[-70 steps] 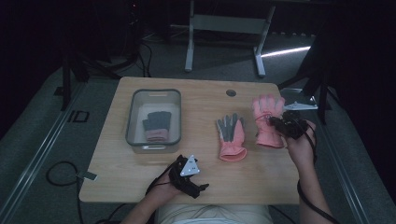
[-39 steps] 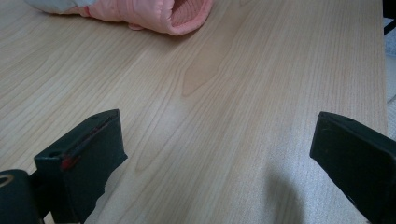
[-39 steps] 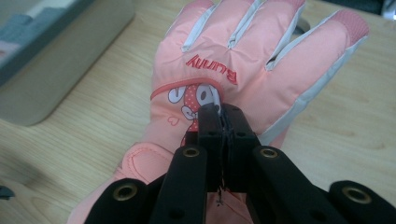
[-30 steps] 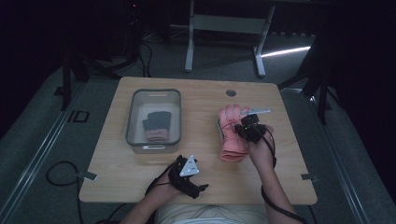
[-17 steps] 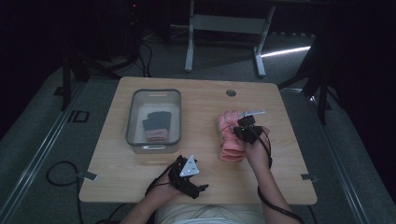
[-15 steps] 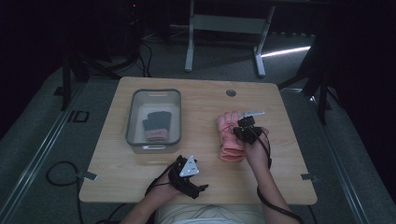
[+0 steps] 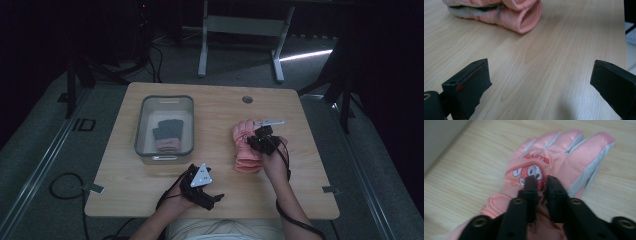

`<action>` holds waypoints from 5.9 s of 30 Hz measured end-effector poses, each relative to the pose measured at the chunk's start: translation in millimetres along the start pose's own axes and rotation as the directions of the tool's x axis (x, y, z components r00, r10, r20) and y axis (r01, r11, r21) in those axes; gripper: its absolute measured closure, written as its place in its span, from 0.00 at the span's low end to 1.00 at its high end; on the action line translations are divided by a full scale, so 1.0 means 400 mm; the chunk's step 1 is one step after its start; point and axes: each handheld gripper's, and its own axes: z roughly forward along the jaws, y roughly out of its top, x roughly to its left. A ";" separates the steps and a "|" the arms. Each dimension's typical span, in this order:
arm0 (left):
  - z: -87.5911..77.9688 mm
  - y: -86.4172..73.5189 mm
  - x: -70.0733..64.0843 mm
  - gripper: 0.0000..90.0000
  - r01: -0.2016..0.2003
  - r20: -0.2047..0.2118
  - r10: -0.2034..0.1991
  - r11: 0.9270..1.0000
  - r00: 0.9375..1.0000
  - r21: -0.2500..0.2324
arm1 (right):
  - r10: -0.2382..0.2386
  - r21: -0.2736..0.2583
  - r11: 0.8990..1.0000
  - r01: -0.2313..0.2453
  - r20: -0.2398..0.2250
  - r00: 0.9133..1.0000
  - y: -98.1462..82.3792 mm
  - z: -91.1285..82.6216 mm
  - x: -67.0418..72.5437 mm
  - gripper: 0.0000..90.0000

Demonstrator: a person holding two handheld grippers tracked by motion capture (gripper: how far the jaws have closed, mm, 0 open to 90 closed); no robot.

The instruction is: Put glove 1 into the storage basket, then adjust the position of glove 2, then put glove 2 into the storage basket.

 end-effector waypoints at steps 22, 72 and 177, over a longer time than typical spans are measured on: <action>0.012 0.242 0.088 0.06 0.118 -0.082 -0.118 0.993 0.990 -0.003 | -0.061 -0.068 0.996 0.057 -0.064 0.996 0.059 -0.061 -0.066 0.67; 0.321 0.235 0.281 0.84 0.447 0.070 -0.472 0.866 0.879 0.224 | 0.087 0.106 0.993 -0.058 -0.288 0.954 -0.041 0.087 -0.167 0.75; -0.338 0.146 0.477 0.88 0.548 -0.374 -0.523 0.835 0.766 -0.044 | -0.308 -0.074 0.946 0.315 -0.506 0.806 0.419 0.167 0.403 0.77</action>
